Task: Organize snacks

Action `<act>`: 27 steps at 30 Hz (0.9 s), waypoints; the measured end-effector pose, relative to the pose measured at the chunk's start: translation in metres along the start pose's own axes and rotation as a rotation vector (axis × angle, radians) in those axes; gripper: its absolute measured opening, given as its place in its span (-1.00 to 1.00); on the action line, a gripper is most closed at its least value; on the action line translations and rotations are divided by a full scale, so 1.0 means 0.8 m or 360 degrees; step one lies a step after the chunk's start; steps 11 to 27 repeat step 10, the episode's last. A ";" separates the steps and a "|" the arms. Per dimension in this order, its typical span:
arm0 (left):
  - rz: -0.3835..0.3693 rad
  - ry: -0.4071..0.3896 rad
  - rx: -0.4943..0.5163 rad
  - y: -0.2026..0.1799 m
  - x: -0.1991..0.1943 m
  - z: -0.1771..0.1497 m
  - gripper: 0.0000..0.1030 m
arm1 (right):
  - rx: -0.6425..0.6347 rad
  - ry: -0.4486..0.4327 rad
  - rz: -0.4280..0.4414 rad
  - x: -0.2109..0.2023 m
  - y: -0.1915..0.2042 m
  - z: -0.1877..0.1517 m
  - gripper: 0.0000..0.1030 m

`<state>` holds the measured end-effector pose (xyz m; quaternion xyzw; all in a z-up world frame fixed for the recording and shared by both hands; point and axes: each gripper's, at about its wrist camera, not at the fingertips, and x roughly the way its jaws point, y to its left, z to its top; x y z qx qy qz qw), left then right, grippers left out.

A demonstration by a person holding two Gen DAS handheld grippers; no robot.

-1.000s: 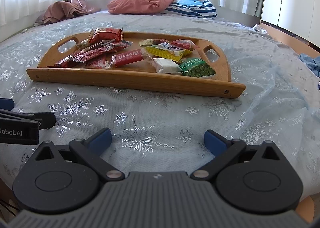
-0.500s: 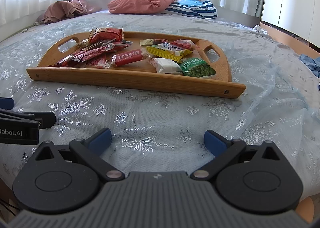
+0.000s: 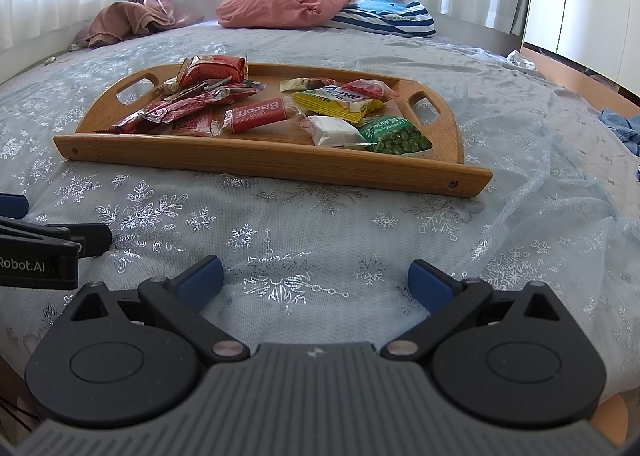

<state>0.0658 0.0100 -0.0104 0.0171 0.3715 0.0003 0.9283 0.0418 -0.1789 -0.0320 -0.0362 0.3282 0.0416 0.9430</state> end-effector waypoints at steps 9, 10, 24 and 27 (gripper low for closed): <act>0.0002 -0.0004 -0.0001 -0.001 0.000 0.000 1.00 | 0.0000 -0.0002 -0.0001 0.000 0.000 0.000 1.00; 0.0002 -0.0004 -0.0001 -0.001 0.000 0.000 1.00 | -0.0001 -0.0002 -0.0001 0.000 0.000 0.000 1.00; 0.0002 -0.0004 -0.0001 -0.001 0.000 0.000 1.00 | -0.0001 -0.0002 -0.0001 0.000 0.000 0.000 1.00; 0.0002 -0.0004 -0.0001 -0.001 0.000 0.000 1.00 | -0.0001 -0.0002 -0.0001 0.000 0.000 0.000 1.00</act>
